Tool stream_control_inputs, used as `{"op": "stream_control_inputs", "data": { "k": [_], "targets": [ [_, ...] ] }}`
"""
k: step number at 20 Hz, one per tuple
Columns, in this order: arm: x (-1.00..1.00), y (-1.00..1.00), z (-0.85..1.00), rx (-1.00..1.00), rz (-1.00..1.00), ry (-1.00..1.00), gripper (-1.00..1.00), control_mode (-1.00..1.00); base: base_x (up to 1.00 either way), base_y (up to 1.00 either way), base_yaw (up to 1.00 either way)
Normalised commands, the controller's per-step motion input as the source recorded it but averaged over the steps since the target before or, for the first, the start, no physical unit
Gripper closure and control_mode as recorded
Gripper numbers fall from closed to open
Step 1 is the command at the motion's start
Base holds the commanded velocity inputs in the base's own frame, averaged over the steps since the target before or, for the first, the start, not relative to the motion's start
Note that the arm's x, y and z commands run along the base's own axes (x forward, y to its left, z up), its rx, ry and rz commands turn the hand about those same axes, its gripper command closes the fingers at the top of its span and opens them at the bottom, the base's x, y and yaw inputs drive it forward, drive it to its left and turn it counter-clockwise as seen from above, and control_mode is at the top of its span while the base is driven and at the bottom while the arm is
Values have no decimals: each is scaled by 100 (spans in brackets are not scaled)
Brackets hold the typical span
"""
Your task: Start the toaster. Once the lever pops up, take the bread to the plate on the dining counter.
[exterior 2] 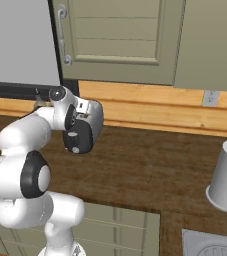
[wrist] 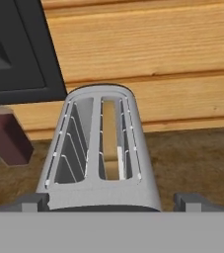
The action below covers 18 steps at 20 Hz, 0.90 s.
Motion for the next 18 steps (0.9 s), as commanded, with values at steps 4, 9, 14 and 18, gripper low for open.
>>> {"op": "stream_control_inputs", "data": {
  "k": [4, 9, 14, 18],
  "targets": [
    [0, 0, 0, 0, 6, 3, -100, -100, 0, 0, 0],
    [0, 0, 0, -2, 3, 2, -100, -100, 0, 0, 0],
    [3, 0, 0, -2, 0, 0, -100, -100, 0, 0, 0],
    [11, 0, 0, 0, -1, 0, -100, -100, 0, 0, 0]
  ]
}}
